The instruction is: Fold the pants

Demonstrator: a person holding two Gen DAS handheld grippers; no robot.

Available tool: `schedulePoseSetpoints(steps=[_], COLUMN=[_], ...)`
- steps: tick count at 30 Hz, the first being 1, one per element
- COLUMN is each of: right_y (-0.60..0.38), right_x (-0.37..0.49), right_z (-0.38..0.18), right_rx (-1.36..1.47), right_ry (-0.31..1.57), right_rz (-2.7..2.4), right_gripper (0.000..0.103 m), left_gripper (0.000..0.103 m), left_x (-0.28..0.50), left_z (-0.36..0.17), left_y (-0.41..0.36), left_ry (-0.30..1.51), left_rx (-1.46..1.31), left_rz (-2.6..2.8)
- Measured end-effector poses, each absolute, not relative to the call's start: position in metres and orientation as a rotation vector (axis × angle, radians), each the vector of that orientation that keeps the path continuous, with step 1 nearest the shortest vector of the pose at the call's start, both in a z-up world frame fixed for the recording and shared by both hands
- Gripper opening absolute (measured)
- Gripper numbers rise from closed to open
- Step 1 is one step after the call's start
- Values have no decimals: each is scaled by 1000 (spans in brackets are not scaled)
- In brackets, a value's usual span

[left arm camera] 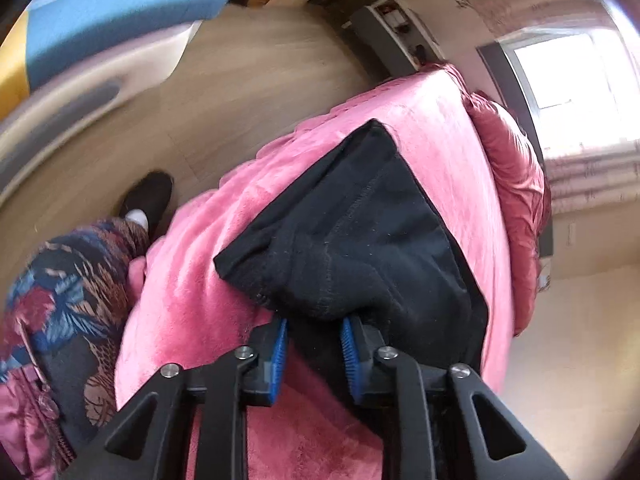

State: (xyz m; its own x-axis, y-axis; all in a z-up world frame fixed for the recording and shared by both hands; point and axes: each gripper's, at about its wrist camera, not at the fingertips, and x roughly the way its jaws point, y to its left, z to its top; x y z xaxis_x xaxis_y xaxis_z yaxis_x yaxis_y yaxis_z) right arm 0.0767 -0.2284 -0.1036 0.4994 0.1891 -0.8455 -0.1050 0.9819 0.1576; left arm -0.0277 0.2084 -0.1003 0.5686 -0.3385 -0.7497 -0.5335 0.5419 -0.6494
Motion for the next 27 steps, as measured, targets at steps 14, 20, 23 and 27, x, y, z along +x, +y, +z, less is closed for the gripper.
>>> schedulePoseSetpoints(steps=[14,20,23,27], right_y=[-228,-228,-228,-229], right_x=[78,77,77,78], right_z=[-105,-106,-107,-107], right_rx=[84,80,75,75], right_ry=[1038,1039,1039,1041], right_rz=[178,176,175,176], right_gripper=[84,85,85,85], left_gripper=[59,67,66,66], left_x=[-57,-70,-62,-44], left_z=[-103,-100,-106,-105], left_y=[232,236,229,217], left_ry=[907,860,900,931], left_rx=[-1242,-1241,-1249,-1183], left_rz=[114,161,139,138])
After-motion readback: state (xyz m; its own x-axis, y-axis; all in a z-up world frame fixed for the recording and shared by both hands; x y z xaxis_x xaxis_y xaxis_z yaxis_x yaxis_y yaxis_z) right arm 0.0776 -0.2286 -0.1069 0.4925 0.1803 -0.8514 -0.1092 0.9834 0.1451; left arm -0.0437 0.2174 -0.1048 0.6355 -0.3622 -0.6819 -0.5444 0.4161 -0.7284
